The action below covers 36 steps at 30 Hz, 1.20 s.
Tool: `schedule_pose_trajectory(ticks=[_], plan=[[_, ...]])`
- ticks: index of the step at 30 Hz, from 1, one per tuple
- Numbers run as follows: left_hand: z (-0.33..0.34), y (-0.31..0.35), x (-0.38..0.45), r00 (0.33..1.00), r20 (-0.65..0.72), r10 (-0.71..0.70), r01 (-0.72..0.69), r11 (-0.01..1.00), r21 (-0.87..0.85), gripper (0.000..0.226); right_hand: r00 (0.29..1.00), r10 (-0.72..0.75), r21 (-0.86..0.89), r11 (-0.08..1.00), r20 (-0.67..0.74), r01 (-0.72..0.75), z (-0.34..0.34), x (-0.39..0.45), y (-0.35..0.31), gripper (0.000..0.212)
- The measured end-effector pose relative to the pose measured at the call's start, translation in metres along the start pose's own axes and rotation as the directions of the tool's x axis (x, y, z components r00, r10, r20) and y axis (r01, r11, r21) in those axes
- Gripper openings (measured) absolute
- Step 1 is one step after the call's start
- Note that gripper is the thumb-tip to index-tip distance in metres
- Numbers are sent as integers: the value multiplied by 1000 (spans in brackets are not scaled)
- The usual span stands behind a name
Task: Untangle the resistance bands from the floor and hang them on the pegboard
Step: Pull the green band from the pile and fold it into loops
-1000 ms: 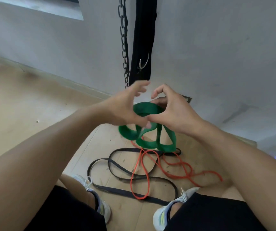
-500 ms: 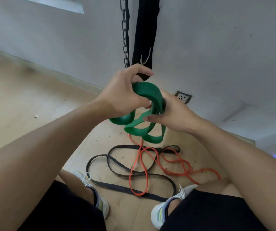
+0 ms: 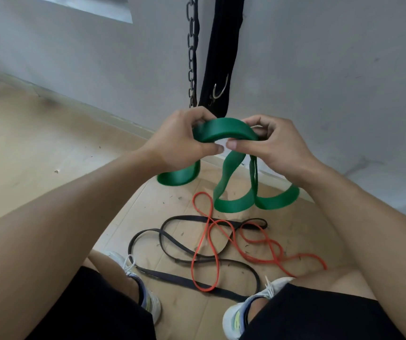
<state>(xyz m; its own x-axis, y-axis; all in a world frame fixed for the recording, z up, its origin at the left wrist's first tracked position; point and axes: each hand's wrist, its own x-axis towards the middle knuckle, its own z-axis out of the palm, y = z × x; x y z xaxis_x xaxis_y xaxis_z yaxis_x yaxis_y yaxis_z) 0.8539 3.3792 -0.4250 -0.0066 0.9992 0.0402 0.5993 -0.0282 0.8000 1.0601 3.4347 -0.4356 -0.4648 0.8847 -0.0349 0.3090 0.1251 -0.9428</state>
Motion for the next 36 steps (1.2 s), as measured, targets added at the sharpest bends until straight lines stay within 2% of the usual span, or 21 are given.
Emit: schedule_pose_trajectory(ticks=[5,8,11,20,26,30,32,34,36], plan=[[1,7,-3,1000,-29,-3,0,995,-98,43,994,10,142,990,110,-25,-7,2,1,44],[2,10,-3,995,-77,-69,58,989,-135,33,984,40,151,986,173,-66,-9,4,5,38],[3,12,-4,988,-135,-75,60,991,-117,27,979,44,126,990,201,-71,-10,5,7,38],[-1,7,0,994,-78,-71,55,981,-187,27,997,-82,-26,996,-16,81,-7,1,2,43],[4,5,1,997,-76,0,-15,982,-190,28,991,-135,-210,969,-6,131,-1,-4,1,46],[6,6,1,995,-95,24,-42,982,-185,28,984,-158,-162,976,-82,144,-1,-6,-2,38],[7,3,1,995,-93,47,-58,990,-130,38,984,-152,-133,981,-97,138,-5,-6,-5,38],[7,-1,1,987,-117,107,-106,994,14,53,984,-146,-114,984,-99,135,-6,-8,-7,35],[6,-4,0,944,-206,256,-219,958,186,53,984,-142,-98,986,-104,132,-5,-11,-10,32]])
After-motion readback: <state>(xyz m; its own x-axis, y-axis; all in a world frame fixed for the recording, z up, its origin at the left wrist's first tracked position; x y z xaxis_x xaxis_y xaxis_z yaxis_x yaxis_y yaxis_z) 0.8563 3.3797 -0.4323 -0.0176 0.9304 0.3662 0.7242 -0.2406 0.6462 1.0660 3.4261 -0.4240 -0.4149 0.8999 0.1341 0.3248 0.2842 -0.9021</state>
